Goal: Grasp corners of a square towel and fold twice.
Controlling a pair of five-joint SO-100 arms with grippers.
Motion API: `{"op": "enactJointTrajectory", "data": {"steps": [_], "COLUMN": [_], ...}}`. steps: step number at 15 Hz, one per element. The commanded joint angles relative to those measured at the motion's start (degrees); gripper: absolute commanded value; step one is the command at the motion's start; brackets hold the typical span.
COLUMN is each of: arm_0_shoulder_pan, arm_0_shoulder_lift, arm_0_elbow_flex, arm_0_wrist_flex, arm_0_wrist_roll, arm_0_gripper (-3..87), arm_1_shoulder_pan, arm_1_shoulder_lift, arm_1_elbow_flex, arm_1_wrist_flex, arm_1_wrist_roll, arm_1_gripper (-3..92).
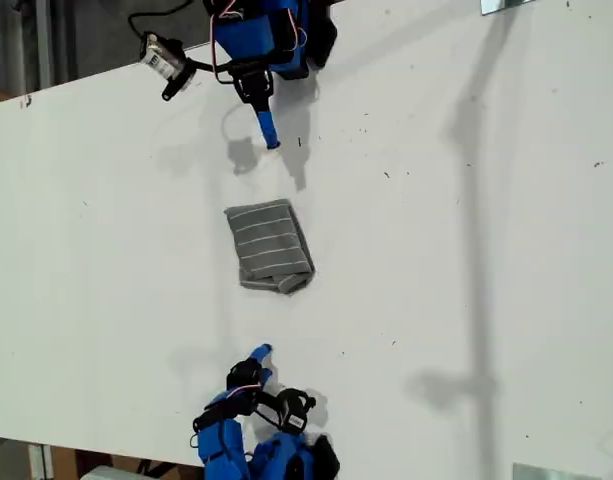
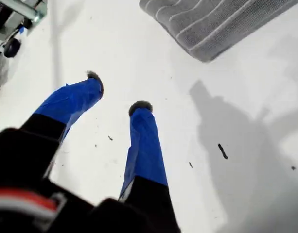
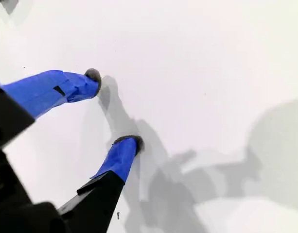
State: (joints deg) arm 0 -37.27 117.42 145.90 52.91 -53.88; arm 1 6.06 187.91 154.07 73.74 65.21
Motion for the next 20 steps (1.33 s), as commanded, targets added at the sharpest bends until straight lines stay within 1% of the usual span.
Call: {"op": "enactJointTrajectory", "data": {"steps": [1, 2, 4, 5, 6, 7, 9, 10, 11, 12, 13, 14, 17, 20], "arm_0_shoulder_pan": [-2.4, -2.4, -0.7, 1.8, 5.2, 7.7, 12.1, 13.2, 14.6, 16.4, 17.9, 19.9, 25.4, 25.6], "arm_0_shoulder_lift": [18.1, 28.8, 48.4, 60.6, 76.4, 81.6, 81.7, 81.7, 81.7, 81.7, 81.7, 81.5, 81.5, 81.5], "arm_0_elbow_flex": [8.3, 13.0, 20.2, 23.7, 27.5, 28.7, 29.4, 29.5, 29.7, 30.2, 31.4, 31.4, 32.3, 32.5], "arm_0_wrist_flex": [-0.8, 0.8, 7.7, 12.7, 19.4, 23.0, 22.1, 22.7, 23.7, 23.7, 24.0, 24.0, 22.9, 22.4], "arm_0_wrist_roll": [-1.3, -2.2, -6.2, -9.1, -12.4, -15.9, -19.4, -20.6, -22.9, -26.7, -32.4, -32.4, -22.9, -17.8], "arm_0_gripper": [21.4, 21.7, 21.8, 22.1, 22.2, 22.0, 21.7, 22.1, 23.6, 25.6, 24.8, 24.2, 23.1, 20.5], "arm_1_shoulder_pan": [1.9, 1.6, 0.9, 0.8, 0.4, 0.1, -0.9, -1.1, -2.1, -4.7, -4.4, -3.3, 1.5, 2.2], "arm_1_shoulder_lift": [0.3, 0.3, 0.3, 0.3, 0.3, 0.3, 0.3, 0.3, 0.3, 0.3, 0.3, 0.3, 0.3, 0.3], "arm_1_elbow_flex": [1.4, 2.8, 4.5, 5.3, 6.1, 7.0, 9.1, 9.9, 11.8, 12.7, 12.3, 12.1, 12.0, 11.7], "arm_1_wrist_flex": [1.8, 1.3, 1.1, 1.7, 1.8, 1.2, -0.5, 2.5, 6.8, 6.3, 6.7, 6.9, 8.7, 8.8], "arm_1_wrist_roll": [4.0, 5.1, 7.5, 10.4, 12.7, 14.9, 17.7, 22.8, 30.5, 31.1, 30.1, 29.0, 20.7, 20.7], "arm_1_gripper": [17.4, 18.0, 19.8, 19.8, 19.2, 19.1, 19.1, 19.1, 17.0, 16.3, 16.2, 16.2, 16.2, 16.3]}}
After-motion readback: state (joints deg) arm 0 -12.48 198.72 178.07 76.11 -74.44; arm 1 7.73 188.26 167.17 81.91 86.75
